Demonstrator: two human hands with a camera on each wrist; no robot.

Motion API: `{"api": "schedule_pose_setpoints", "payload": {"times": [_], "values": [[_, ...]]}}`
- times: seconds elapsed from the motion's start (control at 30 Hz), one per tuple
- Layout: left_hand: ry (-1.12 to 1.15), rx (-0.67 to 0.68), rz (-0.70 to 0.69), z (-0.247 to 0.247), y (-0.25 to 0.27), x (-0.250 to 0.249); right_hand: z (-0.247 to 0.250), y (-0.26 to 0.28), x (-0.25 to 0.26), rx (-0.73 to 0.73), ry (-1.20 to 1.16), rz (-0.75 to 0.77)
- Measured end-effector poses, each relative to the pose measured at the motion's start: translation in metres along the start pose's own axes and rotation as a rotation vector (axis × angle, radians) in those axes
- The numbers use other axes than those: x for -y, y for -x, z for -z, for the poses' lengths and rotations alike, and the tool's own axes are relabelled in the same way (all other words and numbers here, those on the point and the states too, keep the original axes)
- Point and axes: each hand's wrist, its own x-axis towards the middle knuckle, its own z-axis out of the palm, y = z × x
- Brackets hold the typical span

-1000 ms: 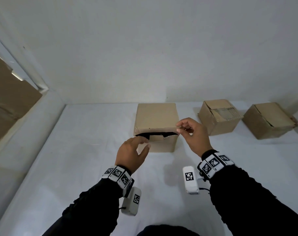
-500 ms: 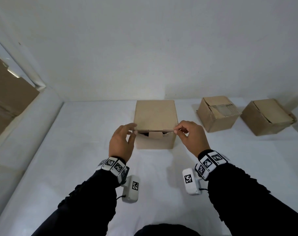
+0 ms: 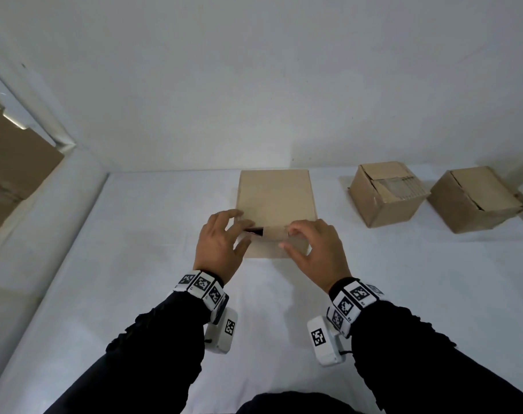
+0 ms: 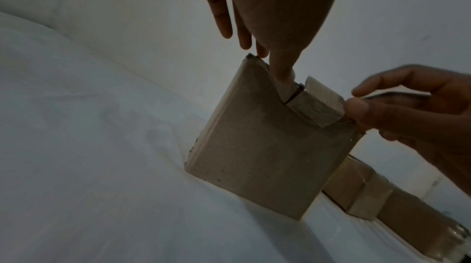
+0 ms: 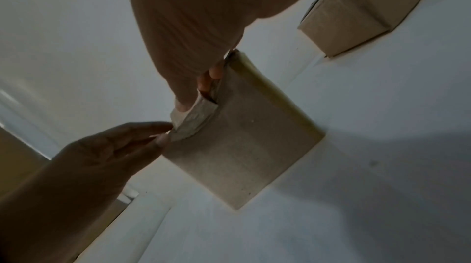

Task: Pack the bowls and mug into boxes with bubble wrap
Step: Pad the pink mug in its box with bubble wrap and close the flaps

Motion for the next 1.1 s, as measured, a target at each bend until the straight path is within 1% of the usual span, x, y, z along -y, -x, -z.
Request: {"api": "schedule_pose_setpoints", "payload": {"times": [0.03, 0.1, 0.2, 0.27, 0.43, 0.53, 0.77, 0.87, 0.97, 1.1], "values": [[0.015, 0.021, -0.018, -0.001, 0.0, 0.0, -0.006, 0.001, 0.002, 0.008, 0.013, 0.011], [0.045, 0.041, -0.011, -0.003, -0.001, -0.002, -0.014, 0.003, 0.002, -0.004, 0.029, -0.012], [0.056, 0.032, 0.02, -0.002, -0.003, -0.003, -0.02, 0.008, -0.002, 0.007, 0.055, -0.044], [0.04, 0.019, -0.001, -0.002, -0.004, -0.003, -0.021, 0.01, -0.004, 0.018, 0.086, -0.029], [0.047, 0.002, 0.007, -0.004, -0.004, -0.001, -0.027, 0.007, -0.007, -0.042, 0.167, -0.007], [0.062, 0.0, 0.01, -0.004, -0.004, -0.001, -0.029, 0.007, -0.005, -0.086, 0.158, -0.016], [0.057, 0.018, 0.004, -0.002, -0.005, -0.001, -0.028, 0.004, 0.0, -0.137, 0.125, -0.068], [0.047, 0.019, 0.01, -0.001, -0.006, -0.005, -0.022, -0.002, 0.003, -0.172, 0.146, -0.136], [0.033, 0.0, 0.012, -0.003, -0.012, -0.007, -0.017, -0.007, -0.001, -0.14, 0.164, -0.2], [0.027, -0.011, 0.059, -0.01, -0.02, -0.013, -0.015, -0.01, -0.007, -0.132, 0.086, -0.188]]}}
